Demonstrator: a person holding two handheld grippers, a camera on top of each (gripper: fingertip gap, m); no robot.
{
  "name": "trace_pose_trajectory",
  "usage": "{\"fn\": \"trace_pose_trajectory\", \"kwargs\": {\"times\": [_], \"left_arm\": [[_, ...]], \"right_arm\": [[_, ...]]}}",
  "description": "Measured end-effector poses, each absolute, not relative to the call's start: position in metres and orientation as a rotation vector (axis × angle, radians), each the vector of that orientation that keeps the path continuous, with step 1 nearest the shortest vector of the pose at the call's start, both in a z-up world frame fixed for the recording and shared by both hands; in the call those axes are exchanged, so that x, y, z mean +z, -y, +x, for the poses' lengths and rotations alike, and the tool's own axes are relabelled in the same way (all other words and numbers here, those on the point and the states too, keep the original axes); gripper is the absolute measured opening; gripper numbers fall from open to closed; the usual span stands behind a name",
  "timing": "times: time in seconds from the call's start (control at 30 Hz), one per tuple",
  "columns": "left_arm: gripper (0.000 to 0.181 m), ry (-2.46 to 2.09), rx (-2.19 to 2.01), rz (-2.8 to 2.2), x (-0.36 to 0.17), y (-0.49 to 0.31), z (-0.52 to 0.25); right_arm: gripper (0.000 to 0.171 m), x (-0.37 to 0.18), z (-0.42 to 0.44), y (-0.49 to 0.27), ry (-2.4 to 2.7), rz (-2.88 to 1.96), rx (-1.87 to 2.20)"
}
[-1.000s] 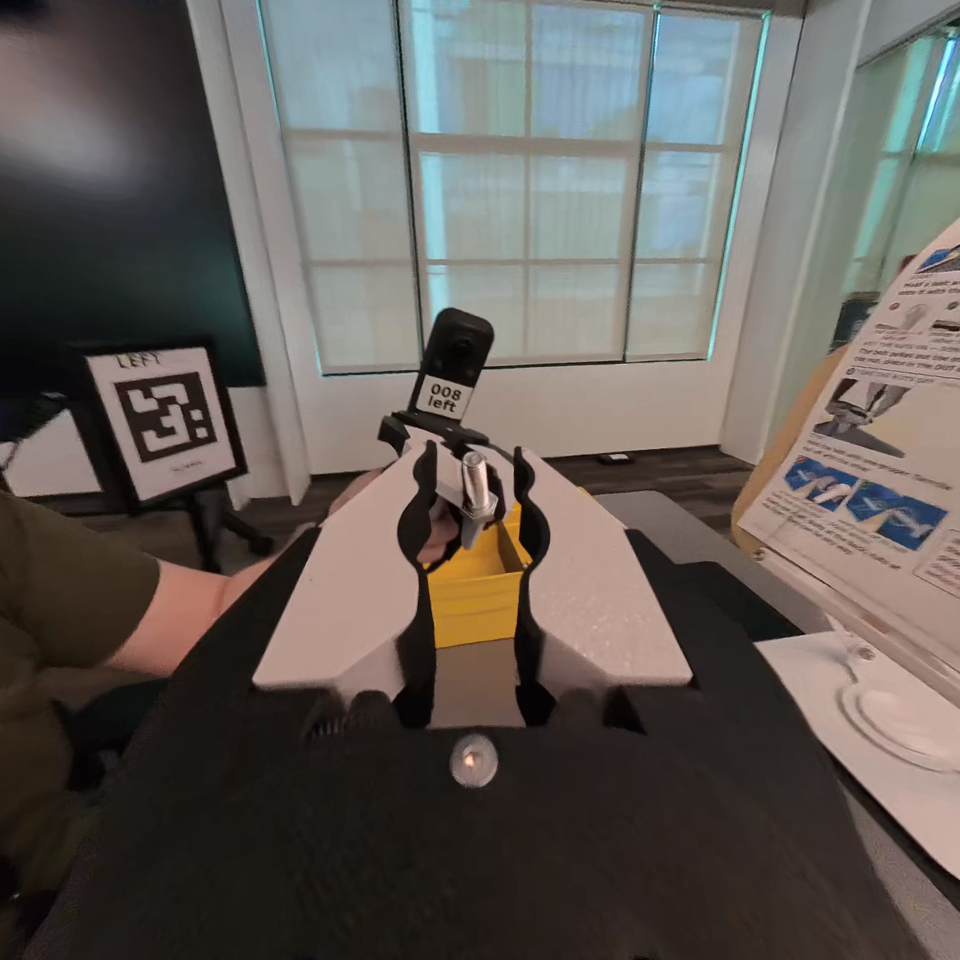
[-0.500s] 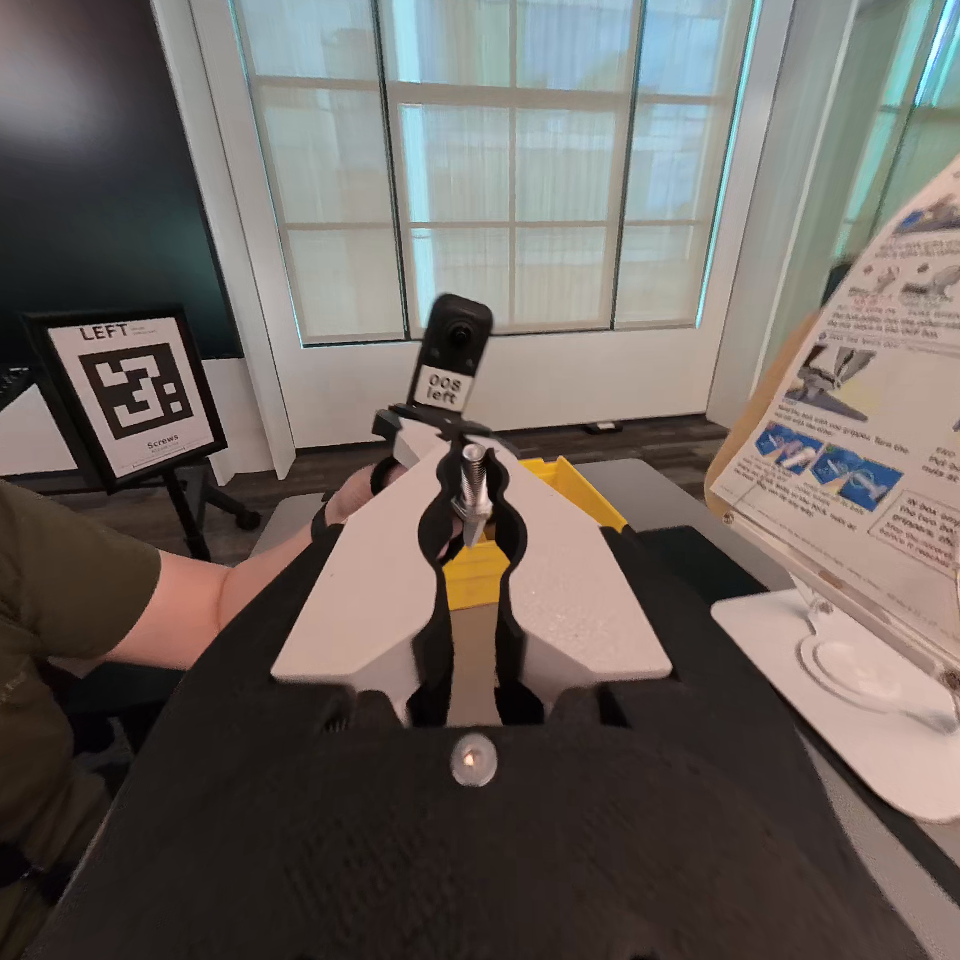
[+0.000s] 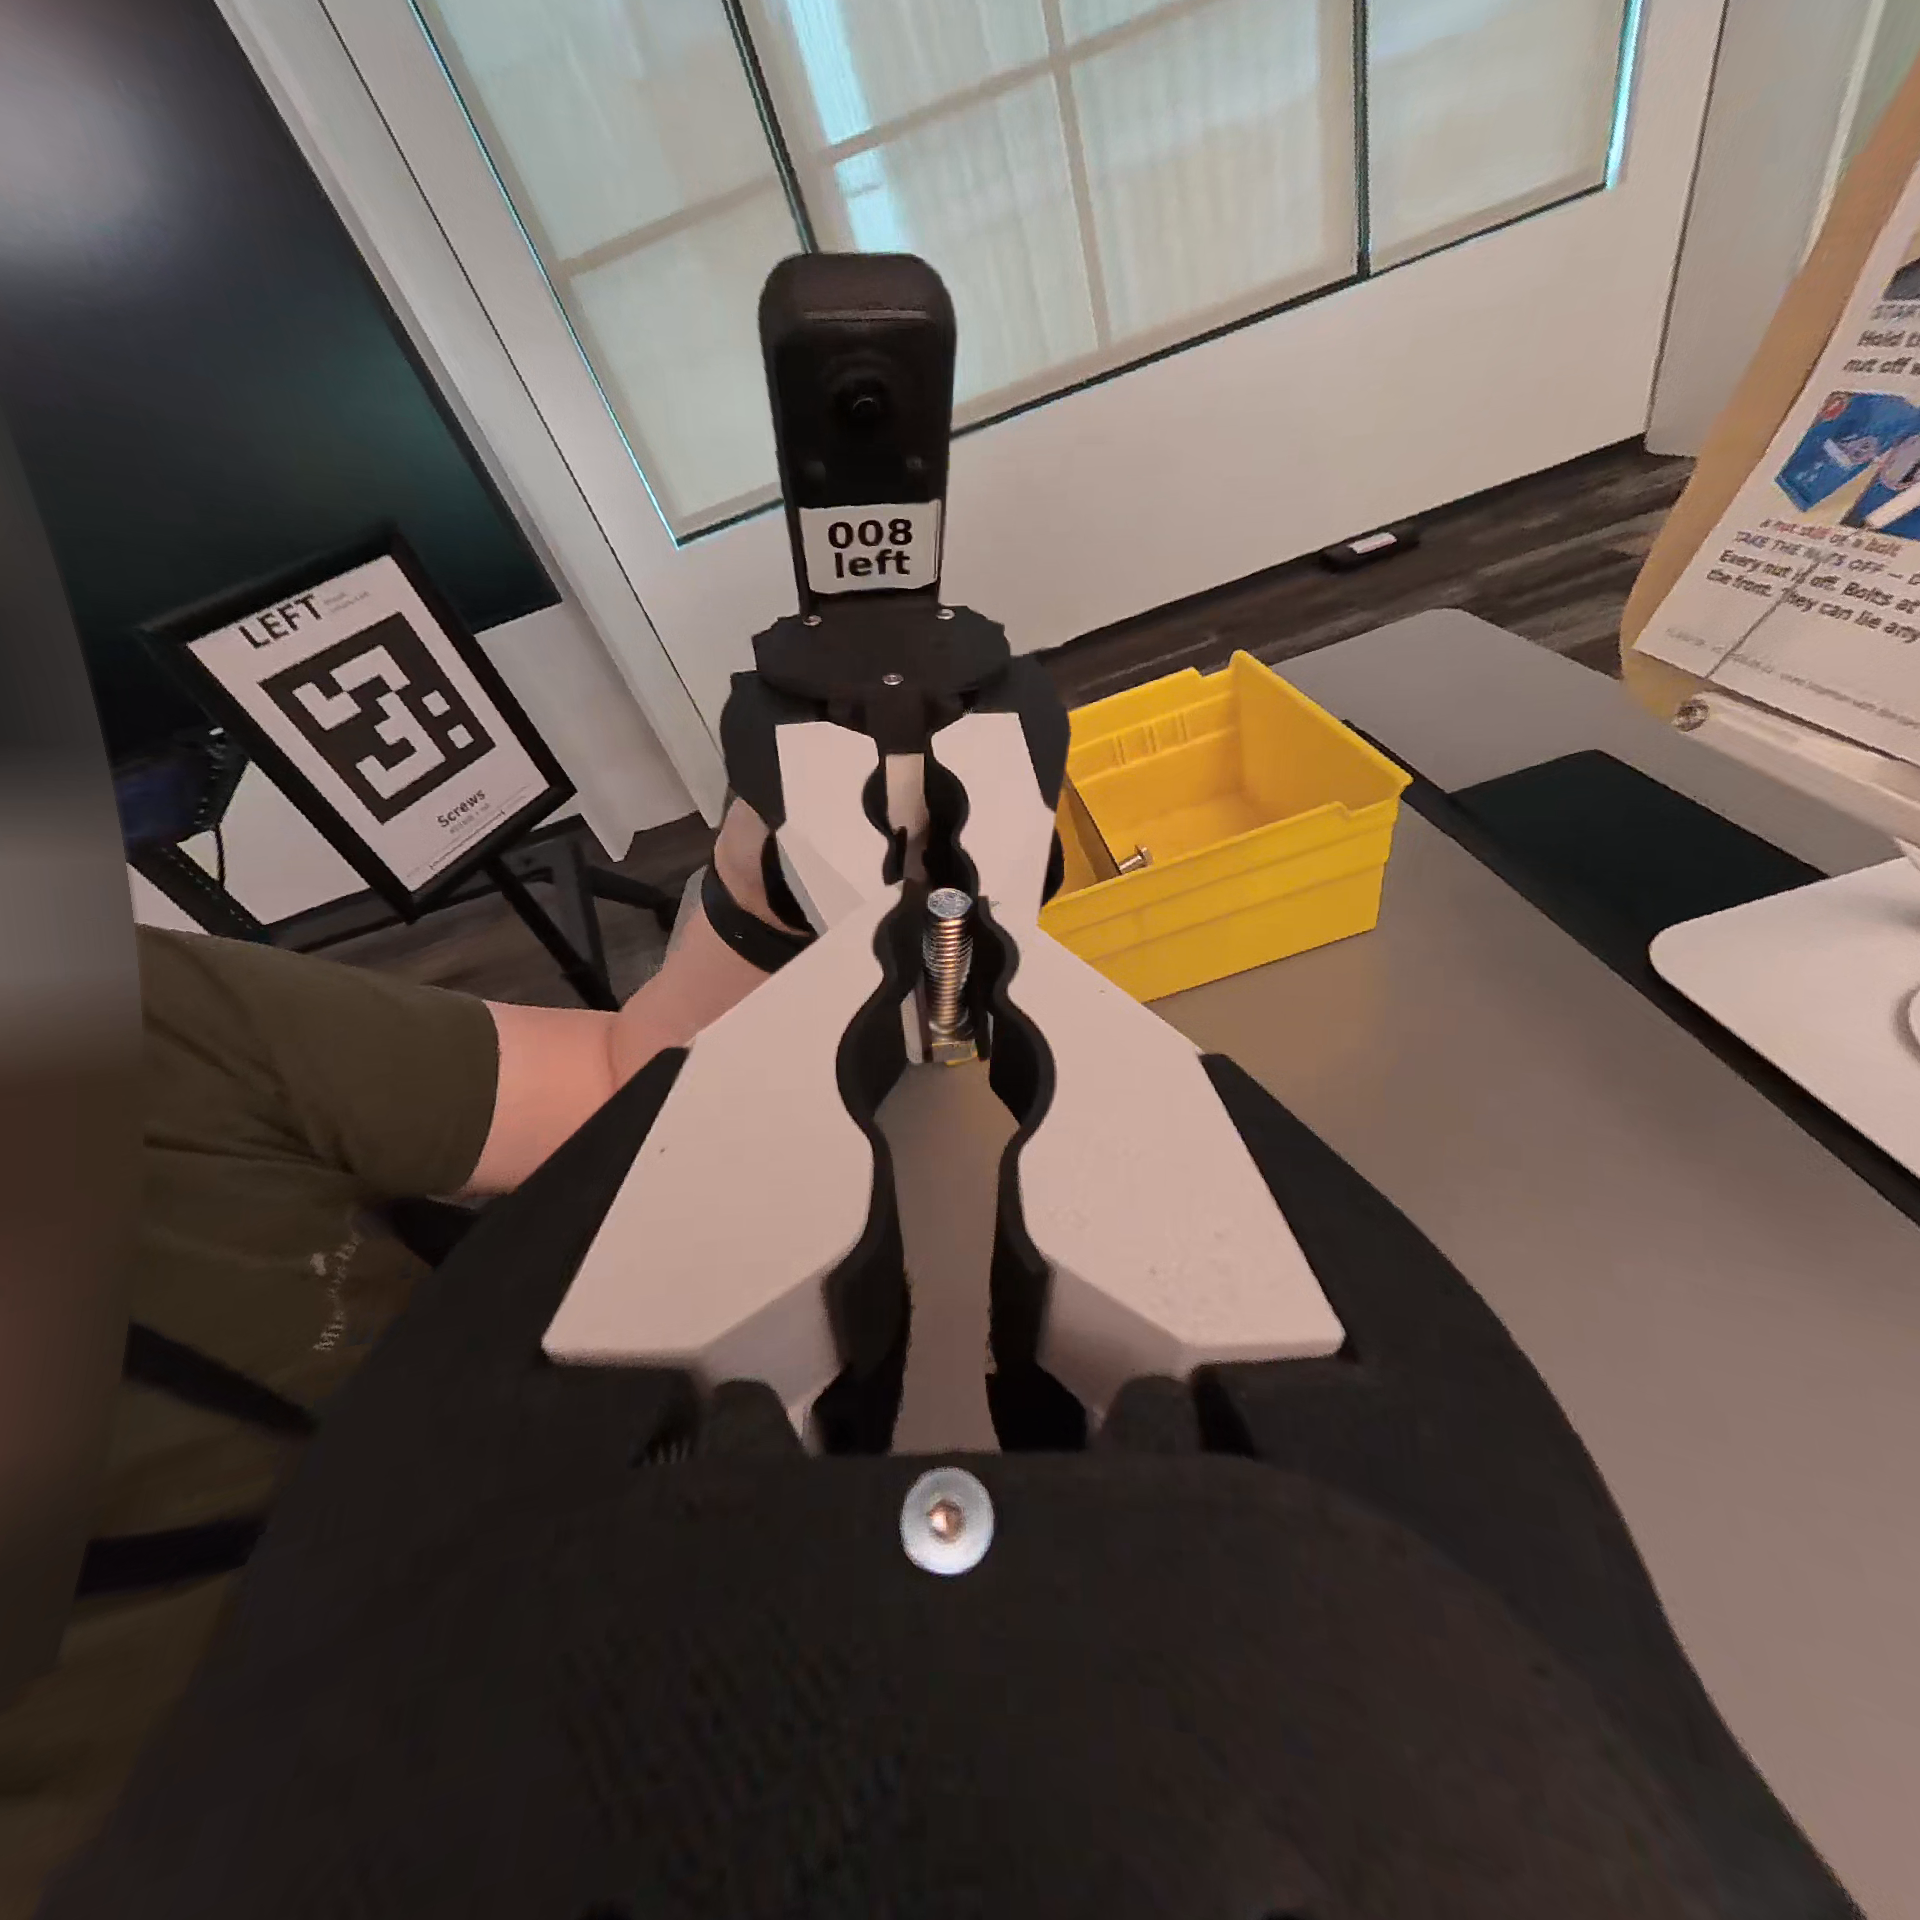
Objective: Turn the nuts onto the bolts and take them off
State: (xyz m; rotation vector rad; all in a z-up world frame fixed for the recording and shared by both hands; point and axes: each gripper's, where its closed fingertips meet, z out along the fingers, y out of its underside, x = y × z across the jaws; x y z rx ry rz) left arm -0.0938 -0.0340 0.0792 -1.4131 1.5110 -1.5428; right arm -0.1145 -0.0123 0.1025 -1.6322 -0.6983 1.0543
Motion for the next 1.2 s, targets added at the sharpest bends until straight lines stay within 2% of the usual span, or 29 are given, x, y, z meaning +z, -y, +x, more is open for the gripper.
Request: {"fn": "trace_pose_trajectory", "kwargs": {"times": [0.43, 0.53, 0.63, 0.83, 0.87, 0.93, 0.97, 1.03, 1.13, 1.2], "left_arm": [[0.008, -1.526, -1.619, -1.5, 0.072, 0.035, -0.1], [0.014, -1.524, -1.664, -1.491, 0.076, 0.038, -0.103], [0.008, -1.512, -1.668, -1.494, 0.077, 0.036, -0.104], [0.007, -1.507, -1.616, -1.469, 0.079, 0.032, -0.103], [0.007, -1.51, -1.607, -1.461, 0.08, 0.032, -0.104], [0.007, -1.5, -1.592, -1.443, 0.084, 0.03, -0.107], [0.007, -1.478, -1.59, -1.428, 0.09, 0.027, -0.11], [0.007, -1.421, -1.574, -1.392, 0.103, 0.02, -0.121], [0.007, -1.343, -1.479, -1.359, 0.12, 0.008, -0.142], [0.007, -1.32, -1.458, -1.326, 0.131, 0.01, -0.154]], "right_arm": [[0.006, 0.099, -0.119, 0.009, 0.705, -1.649, 1.041], [0.006, 0.101, -0.12, 0.009, 0.703, -1.633, 1.03], [0.006, 0.103, -0.121, 0.01, 0.706, -1.626, 1.03], [0.007, 0.108, -0.121, 0.007, 0.709, -1.572, 1.011], [0.009, 0.112, -0.12, 0.007, 0.712, -1.544, 0.993], [0.026, 0.121, -0.112, 0.009, 0.723, -1.497, 0.916], [0.028, 0.119, -0.107, 0.012, 0.766, -1.507, 0.855], [0.027, 0.091, -0.096, 0.019, 0.943, -1.618, 0.683], [0.032, -0.005, -0.069, 0.019, 1.268, -1.972, 0.315], [0.036, -0.066, -0.06, 0.027, 1.491, -2.146, 0.211]]}}
